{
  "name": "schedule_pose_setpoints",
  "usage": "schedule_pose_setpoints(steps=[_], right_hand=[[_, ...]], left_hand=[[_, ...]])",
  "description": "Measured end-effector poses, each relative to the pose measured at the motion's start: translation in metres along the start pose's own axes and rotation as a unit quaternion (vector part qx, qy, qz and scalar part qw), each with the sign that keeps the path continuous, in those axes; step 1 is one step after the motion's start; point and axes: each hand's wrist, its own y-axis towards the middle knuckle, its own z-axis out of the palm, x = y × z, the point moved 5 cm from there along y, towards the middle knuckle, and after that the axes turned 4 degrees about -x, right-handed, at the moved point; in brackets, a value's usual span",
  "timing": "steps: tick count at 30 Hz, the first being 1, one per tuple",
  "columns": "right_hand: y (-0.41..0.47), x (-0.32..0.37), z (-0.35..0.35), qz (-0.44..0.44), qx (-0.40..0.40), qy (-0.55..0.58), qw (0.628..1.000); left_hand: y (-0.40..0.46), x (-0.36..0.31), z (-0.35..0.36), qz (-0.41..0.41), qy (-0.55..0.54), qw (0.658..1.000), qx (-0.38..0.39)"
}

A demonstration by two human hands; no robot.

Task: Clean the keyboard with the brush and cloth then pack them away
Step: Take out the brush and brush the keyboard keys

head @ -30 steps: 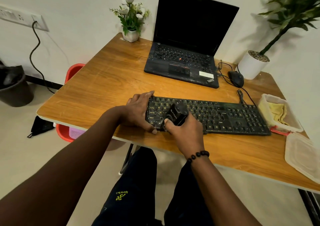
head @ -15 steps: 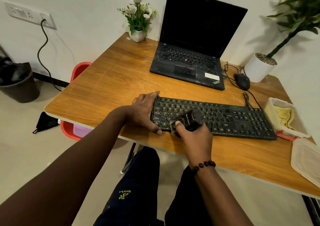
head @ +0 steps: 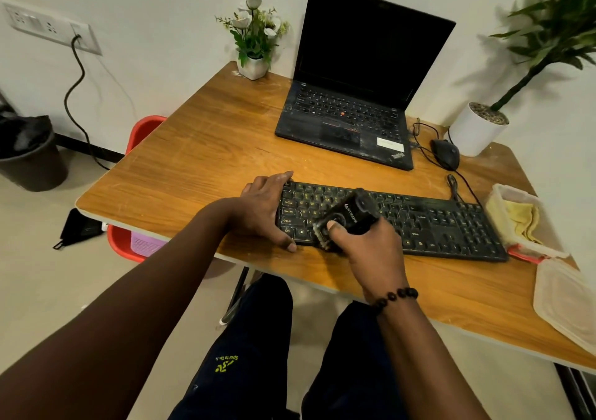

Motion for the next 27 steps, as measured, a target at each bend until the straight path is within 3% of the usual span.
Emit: schedule_pose_setpoints(steps=[4,8,13,15,19,24,27], right_hand=[[-0.004,-0.01,0.0,0.105,0.032,0.197,0.974],[-0.001,-0.009,-0.003,0.106,0.027,0.205,0.973],[0.005,-0.002,0.013,0.02,-0.011,0.03,0.999],[0.007,0.009,0.02,-0.049,0.038,-0.083,0.995],[0.015,0.041,0.022,-0.208,0.19,-0.3,0.911],[0.03,0.059,0.016,-0.246,0.221,-0.275,0.903],[0.027,0.055,0.024,-0.258,0.277,-0.297,0.876]], left_hand=[[-0.001,-0.001,-0.001,0.002,0.0,1.0,0.002],[-0.002,-0.004,-0.002,-0.004,0.002,1.0,0.004],[0.0,-0.003,-0.002,-0.005,0.009,1.0,0.001],[0.0,-0.002,-0.001,-0.005,0.011,1.0,0.004],[-0.001,-0.004,-0.002,-0.004,0.012,1.0,0.01],[0.0,-0.003,-0.003,0.0,0.013,1.0,0.008],[0.002,0.001,-0.001,-0.003,0.009,1.0,0.007]])
